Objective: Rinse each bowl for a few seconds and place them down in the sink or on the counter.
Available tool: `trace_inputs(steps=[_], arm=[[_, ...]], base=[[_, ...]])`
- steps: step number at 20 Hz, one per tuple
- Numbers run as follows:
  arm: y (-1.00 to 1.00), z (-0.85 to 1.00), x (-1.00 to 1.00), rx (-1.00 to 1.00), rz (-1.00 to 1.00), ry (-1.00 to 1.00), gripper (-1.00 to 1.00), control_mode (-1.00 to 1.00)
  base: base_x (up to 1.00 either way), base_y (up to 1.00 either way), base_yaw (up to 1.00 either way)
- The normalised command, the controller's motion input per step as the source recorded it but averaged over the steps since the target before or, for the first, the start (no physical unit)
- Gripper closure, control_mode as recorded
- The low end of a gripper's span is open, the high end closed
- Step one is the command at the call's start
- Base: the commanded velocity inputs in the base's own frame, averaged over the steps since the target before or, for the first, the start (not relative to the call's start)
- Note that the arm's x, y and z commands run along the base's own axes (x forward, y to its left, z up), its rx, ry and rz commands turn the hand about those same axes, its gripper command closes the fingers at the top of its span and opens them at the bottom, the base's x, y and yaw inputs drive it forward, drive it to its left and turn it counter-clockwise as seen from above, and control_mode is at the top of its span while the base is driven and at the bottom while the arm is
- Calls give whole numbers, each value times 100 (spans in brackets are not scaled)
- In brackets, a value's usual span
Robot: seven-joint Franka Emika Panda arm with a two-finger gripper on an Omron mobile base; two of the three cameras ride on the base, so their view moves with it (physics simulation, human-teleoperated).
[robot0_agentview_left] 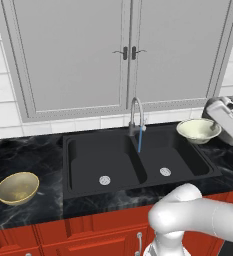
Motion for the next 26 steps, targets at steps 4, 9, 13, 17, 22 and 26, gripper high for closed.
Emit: trace_inputs(steps=[4, 9, 13, 17, 22, 26], arm=[[42, -10, 14, 0, 9, 0, 100, -100], [37, -17, 16, 1, 8, 0, 100, -100], [32, -19, 18, 6, 7, 0, 100, -100], [28, -16, 20, 4, 4, 0, 100, -100], [28, -13, 21, 1, 3, 0, 100, -100], [27, -11, 23, 0, 2, 0, 100, -100]], base=[[0, 0, 0], [0, 0, 0], [0, 0, 0], [0, 0, 0], [0, 0, 0], [0, 0, 0]])
